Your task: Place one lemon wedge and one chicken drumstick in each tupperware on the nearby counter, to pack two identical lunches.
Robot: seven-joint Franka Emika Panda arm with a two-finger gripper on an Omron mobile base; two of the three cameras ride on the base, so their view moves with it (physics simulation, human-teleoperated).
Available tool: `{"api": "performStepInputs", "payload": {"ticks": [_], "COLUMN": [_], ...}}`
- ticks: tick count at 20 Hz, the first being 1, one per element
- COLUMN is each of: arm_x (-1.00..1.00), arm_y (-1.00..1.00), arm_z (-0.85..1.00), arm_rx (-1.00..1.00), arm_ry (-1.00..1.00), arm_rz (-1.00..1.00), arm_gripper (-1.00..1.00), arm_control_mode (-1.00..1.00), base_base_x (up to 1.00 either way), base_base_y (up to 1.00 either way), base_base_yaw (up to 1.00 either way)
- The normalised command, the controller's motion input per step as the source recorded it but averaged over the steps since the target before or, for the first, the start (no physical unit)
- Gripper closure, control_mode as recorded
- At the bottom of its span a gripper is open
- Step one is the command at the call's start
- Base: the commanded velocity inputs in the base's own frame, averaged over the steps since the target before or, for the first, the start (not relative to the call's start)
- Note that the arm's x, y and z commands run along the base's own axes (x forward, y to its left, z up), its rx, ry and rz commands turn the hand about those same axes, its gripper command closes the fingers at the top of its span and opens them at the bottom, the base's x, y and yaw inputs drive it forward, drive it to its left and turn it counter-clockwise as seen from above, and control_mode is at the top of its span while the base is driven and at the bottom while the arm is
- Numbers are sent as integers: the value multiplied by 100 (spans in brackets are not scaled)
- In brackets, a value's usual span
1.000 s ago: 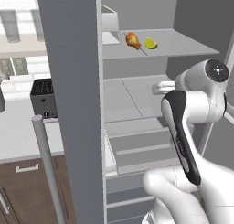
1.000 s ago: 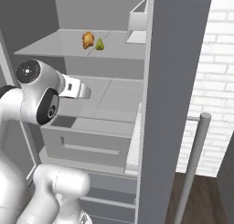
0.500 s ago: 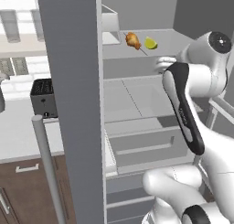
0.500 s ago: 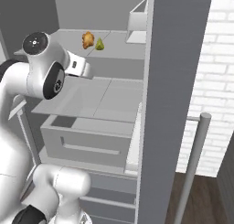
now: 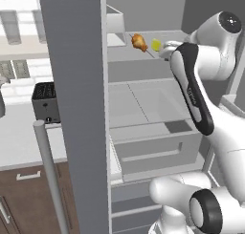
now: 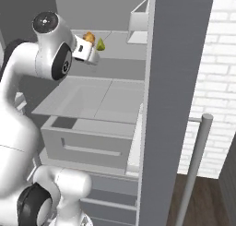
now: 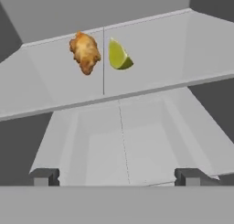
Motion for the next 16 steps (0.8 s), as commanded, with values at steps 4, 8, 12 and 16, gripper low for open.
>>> {"api": "performStepInputs", "payload": {"ticks": [4, 8, 12, 16], "arm_x": [41, 38, 40, 45], "arm_y": [0, -1, -10, -16], "arm_z": [18, 0, 0, -3], "arm_rx": [-2, -9, -7, -2], "arm_ry": [0, -5, -5, 0], "arm_rz": [0, 0, 3, 2], "arm_gripper": [-100, -100, -100, -100], "arm_control_mode": [-100, -100, -100, -100], "base_base_x": [0, 0, 0, 0], "base_base_y": [0, 0, 0, 0], "base_base_yaw": [0, 0, 0, 0]}}
